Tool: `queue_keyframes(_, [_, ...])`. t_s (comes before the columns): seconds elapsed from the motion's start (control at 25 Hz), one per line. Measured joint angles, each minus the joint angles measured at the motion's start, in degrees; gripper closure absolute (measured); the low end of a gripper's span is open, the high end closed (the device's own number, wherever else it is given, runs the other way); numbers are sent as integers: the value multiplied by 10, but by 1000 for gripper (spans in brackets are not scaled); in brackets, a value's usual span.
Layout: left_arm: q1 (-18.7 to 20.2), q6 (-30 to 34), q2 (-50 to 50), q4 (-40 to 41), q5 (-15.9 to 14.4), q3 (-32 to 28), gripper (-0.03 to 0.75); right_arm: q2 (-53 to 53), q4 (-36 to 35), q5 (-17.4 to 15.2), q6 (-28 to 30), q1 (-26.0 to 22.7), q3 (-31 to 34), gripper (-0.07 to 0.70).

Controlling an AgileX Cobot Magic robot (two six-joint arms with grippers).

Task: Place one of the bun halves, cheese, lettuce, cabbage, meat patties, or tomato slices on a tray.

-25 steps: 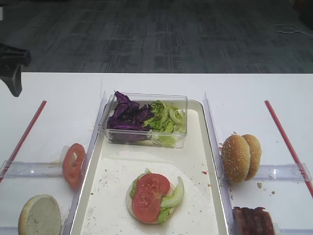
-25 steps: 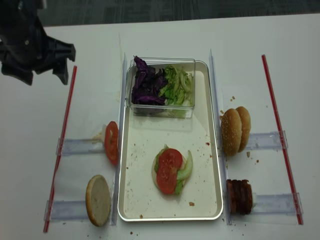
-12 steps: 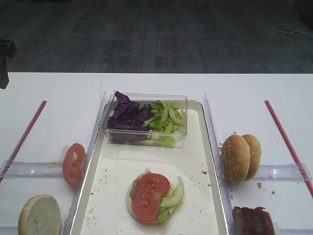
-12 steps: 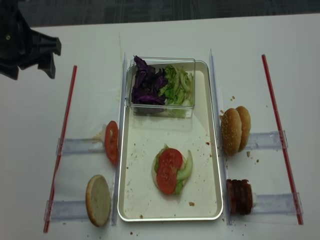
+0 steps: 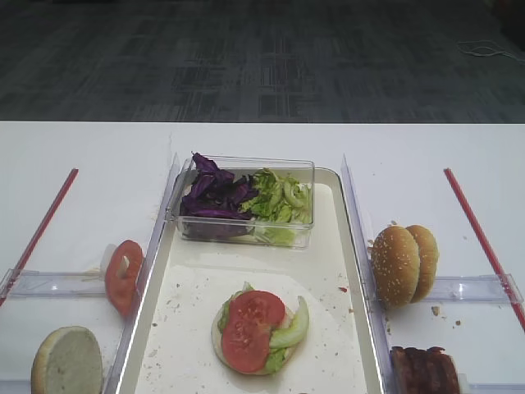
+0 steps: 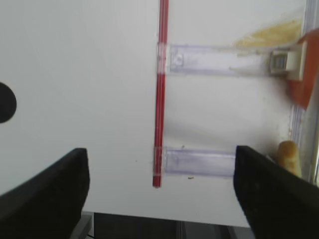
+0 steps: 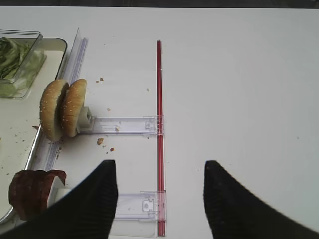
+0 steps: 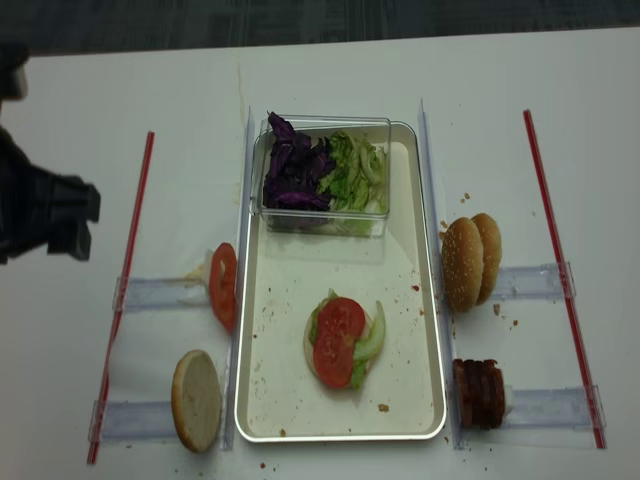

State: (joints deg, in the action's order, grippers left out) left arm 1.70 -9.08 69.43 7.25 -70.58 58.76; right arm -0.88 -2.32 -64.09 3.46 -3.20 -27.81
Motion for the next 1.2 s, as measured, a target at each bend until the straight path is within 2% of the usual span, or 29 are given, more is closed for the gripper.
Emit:
queue_keyframes(0.32, [0, 0, -150, -1, 0, -167, 136, 0, 0, 0, 0, 0, 0, 199])
queue_keyframes(0.6, [0, 0, -300, -1, -2, -271, 136, 0, 0, 0, 0, 0, 0, 199])
queue_keyframes(0.92, [0, 3, -452, -2, -5, -284, 138, 0, 0, 0, 0, 0, 0, 199])
queue_keyframes(1.2, [0, 10, -578, -3, 26, -304, 138, 0, 0, 0, 0, 0, 0, 199])
